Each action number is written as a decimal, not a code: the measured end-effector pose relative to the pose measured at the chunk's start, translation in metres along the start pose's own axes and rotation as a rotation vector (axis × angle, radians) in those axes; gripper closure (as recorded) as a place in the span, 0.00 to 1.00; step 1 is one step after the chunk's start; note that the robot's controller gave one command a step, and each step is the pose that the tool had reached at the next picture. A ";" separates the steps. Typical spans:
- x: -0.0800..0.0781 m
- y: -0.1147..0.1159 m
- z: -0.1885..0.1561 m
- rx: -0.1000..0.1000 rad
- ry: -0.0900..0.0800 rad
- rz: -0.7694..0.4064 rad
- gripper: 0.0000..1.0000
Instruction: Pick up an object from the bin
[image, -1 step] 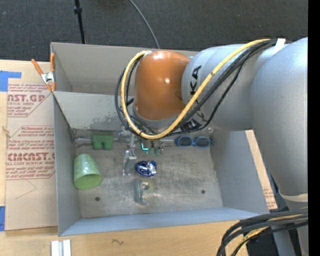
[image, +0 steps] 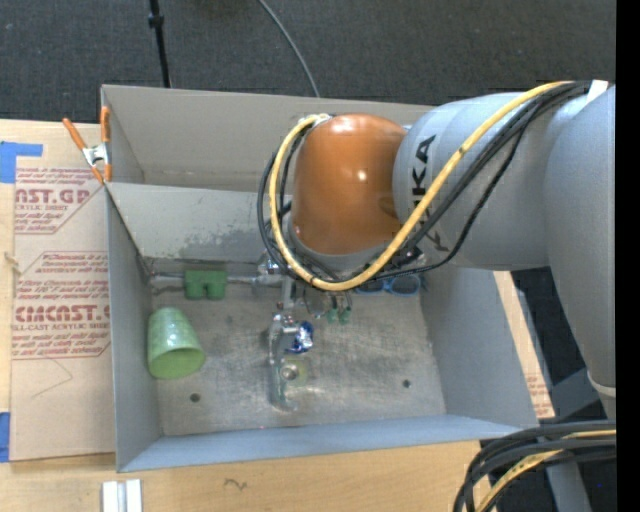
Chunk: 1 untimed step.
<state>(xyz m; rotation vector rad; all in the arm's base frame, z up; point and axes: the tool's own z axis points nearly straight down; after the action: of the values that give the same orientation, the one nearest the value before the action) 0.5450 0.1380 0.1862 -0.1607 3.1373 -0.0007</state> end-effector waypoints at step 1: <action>0.031 -0.058 0.103 -0.004 -0.011 -0.052 0.00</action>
Offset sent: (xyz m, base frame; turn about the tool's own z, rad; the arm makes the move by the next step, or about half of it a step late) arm -0.0299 -0.0695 -0.1162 -0.0487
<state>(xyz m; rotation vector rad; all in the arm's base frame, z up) 0.5204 0.0774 0.0835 -0.2413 3.1216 0.0058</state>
